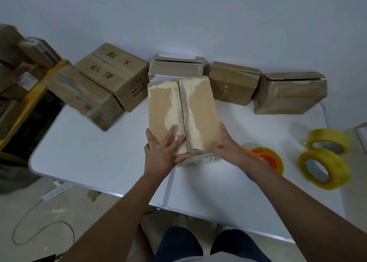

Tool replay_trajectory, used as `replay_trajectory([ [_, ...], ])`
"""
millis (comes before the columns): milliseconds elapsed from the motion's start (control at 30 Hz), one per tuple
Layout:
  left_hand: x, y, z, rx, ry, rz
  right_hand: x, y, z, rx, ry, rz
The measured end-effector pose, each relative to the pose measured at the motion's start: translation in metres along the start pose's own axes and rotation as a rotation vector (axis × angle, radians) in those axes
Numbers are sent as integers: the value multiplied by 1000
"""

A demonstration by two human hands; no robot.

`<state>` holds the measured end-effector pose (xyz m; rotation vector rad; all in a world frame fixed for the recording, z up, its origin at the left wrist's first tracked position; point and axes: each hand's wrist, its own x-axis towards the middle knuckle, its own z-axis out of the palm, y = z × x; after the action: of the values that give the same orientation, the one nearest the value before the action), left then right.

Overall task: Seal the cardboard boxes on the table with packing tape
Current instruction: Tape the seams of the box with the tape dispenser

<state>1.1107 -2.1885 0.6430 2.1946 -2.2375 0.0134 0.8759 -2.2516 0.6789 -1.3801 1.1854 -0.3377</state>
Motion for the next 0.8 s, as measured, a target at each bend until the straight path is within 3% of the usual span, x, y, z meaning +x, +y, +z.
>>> replay_trajectory([
  [33, 0, 0, 0, 9, 4, 0, -5, 8, -6, 92, 51, 24],
  [100, 0, 0, -1, 9, -4, -1, -18, 37, -19, 86, 357, 109],
  [167, 0, 0, -1, -1, -9, -1, -28, 78, -28, -225, 669, 202],
  [200, 0, 0, -1, -1, -10, -1, -34, 96, -30, -374, 726, 239],
  [267, 0, -1, 0, 5, -19, -1, -42, 126, -29, -530, 687, 350],
  [400, -1, 0, -3, 26, -50, -19, -45, 150, -24, -792, 420, 409],
  [600, -1, 0, -4, 14, -128, -31, -36, 134, -32, -829, 456, 366],
  [800, -1, -1, -5, 21, -79, -28, -69, 63, -44, -222, 652, 192],
])
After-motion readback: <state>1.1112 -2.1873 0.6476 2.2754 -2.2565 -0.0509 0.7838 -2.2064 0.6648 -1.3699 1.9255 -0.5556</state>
